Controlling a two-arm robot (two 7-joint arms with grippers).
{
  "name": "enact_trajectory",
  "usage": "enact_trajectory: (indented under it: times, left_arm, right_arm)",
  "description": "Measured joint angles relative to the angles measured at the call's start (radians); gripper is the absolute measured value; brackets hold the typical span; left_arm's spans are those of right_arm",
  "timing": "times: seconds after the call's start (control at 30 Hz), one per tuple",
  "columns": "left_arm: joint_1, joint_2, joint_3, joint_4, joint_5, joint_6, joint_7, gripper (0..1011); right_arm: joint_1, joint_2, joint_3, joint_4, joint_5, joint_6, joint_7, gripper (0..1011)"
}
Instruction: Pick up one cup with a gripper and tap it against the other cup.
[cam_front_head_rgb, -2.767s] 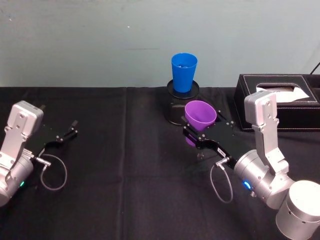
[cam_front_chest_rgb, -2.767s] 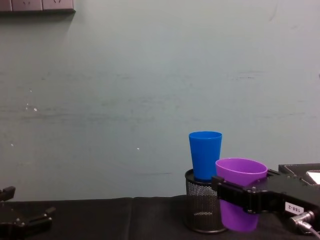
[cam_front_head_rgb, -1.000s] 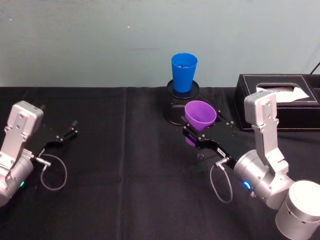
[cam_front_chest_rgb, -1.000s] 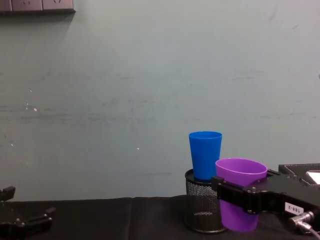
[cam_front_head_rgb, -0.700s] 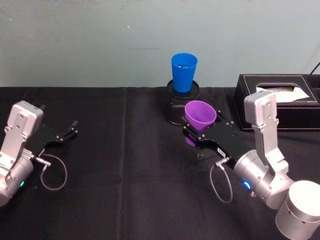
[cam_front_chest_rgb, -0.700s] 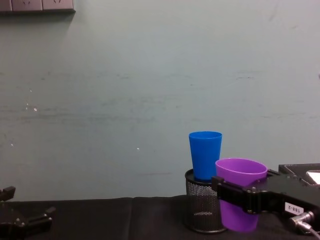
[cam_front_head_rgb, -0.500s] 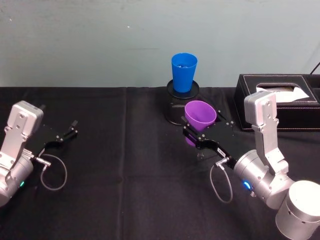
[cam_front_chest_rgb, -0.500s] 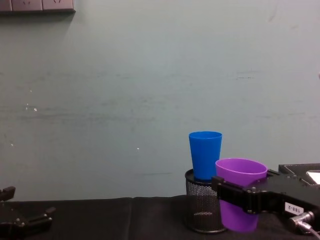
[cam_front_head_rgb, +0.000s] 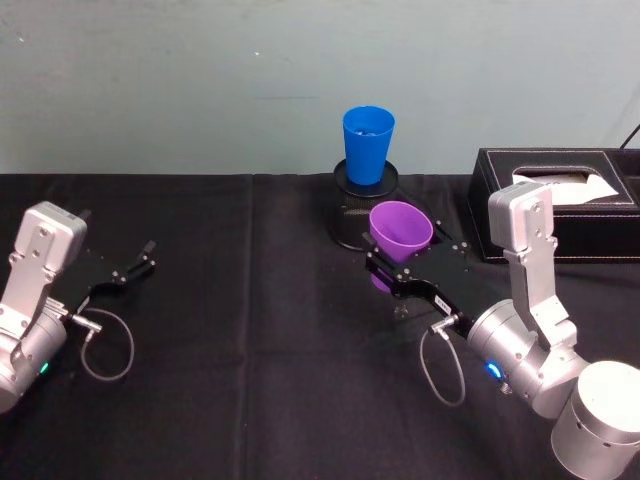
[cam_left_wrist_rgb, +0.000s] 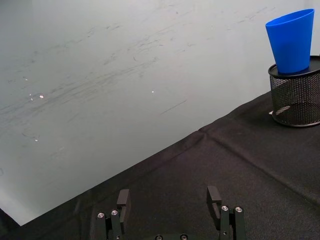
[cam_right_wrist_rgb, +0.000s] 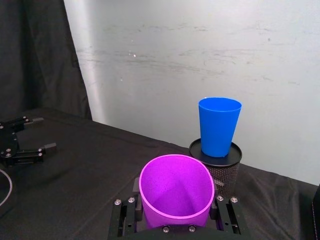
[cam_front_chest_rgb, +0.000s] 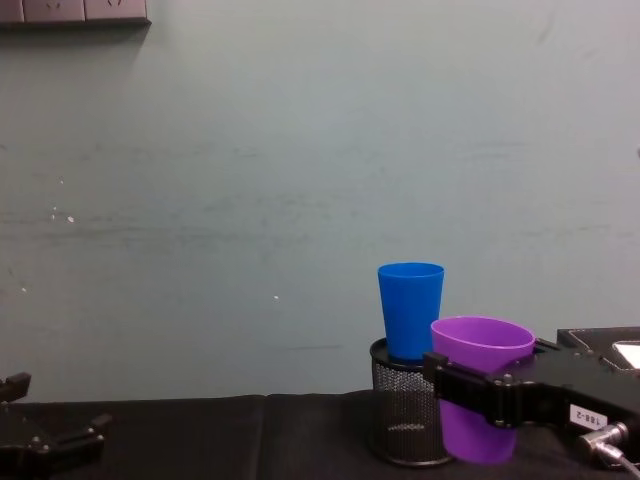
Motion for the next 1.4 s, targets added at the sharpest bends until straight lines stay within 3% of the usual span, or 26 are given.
enact_trajectory:
  times: [1.4]
  left_arm:
    - [0.0, 0.0, 0.0, 0.0, 0.0, 0.0, 0.0, 1000]
  right_arm:
    - [0.0, 0.0, 0.0, 0.0, 0.0, 0.0, 0.0, 718]
